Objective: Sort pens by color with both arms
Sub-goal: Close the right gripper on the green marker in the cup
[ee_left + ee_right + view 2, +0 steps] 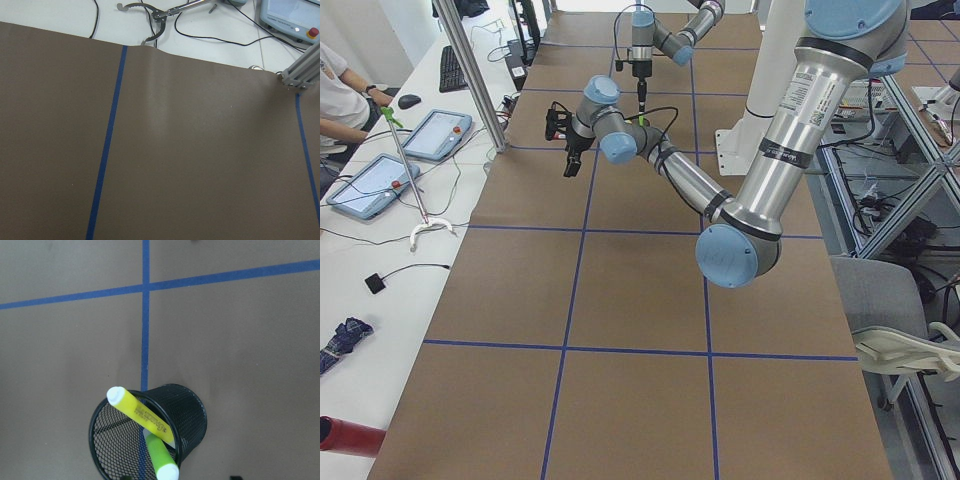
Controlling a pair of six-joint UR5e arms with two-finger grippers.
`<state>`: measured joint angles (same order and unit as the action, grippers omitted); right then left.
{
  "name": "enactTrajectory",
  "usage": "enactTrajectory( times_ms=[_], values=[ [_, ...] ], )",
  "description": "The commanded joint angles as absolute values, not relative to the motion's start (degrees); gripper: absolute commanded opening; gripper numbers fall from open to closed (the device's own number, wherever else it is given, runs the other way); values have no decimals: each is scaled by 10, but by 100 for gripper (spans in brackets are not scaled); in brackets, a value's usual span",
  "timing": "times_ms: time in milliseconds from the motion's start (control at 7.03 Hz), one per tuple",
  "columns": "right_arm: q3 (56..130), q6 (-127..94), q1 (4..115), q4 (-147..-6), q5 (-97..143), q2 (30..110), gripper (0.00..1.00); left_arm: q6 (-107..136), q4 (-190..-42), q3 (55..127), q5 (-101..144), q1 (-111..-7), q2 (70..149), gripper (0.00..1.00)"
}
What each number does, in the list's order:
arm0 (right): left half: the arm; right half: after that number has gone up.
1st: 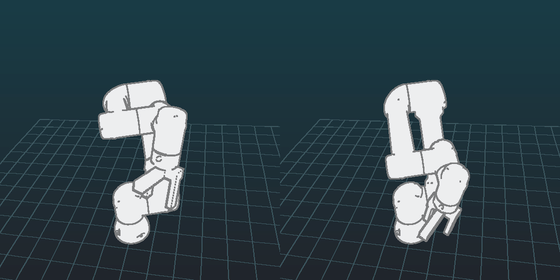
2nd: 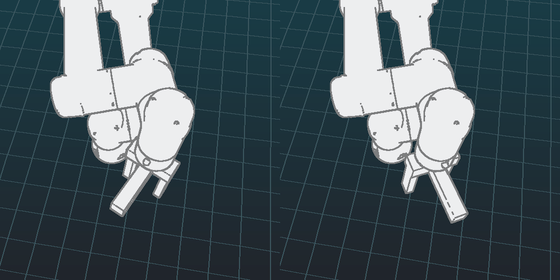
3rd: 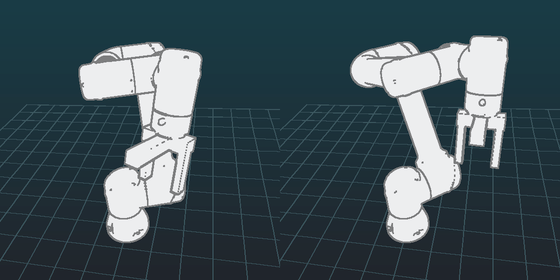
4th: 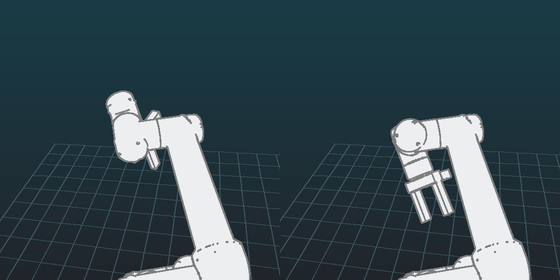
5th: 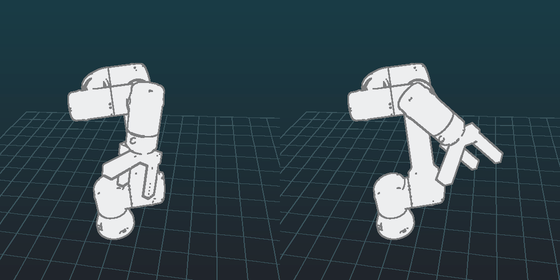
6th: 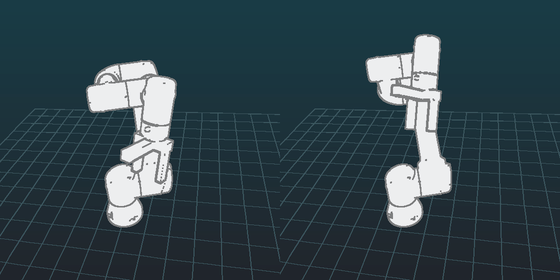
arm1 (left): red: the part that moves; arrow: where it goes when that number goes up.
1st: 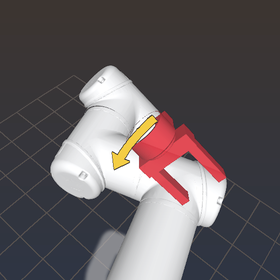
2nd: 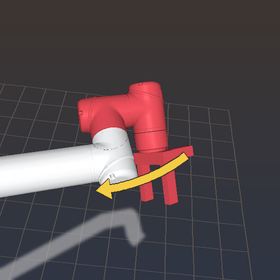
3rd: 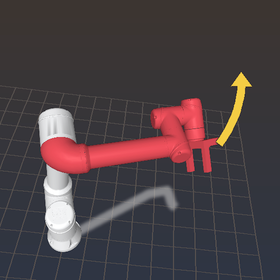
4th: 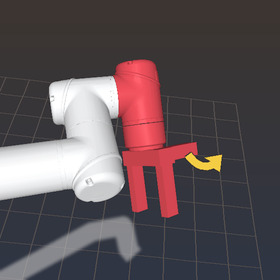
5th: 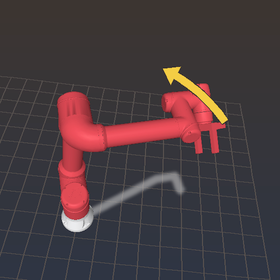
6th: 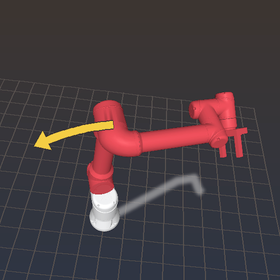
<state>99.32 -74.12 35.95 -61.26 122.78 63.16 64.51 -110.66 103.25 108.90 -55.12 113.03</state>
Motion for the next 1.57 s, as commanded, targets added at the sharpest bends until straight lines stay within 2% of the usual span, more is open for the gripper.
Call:
enactTrajectory(
  times_ms=[0,712,1139,1423],
  values=[
    [991,-747,359,-610,1228,629,64,645,-1107,1032,1089,-550,1130,99],
    [978,-789,360,-609,1230,613,62,645,-1105,1032,1088,-549,1130,99],
    [969,-791,359,-608,1230,613,57,645,-1105,1033,1088,-548,1130,99],
    [966,-791,359,-608,1230,609,20,645,-1105,1033,1088,-548,1129,99]
  ],
)
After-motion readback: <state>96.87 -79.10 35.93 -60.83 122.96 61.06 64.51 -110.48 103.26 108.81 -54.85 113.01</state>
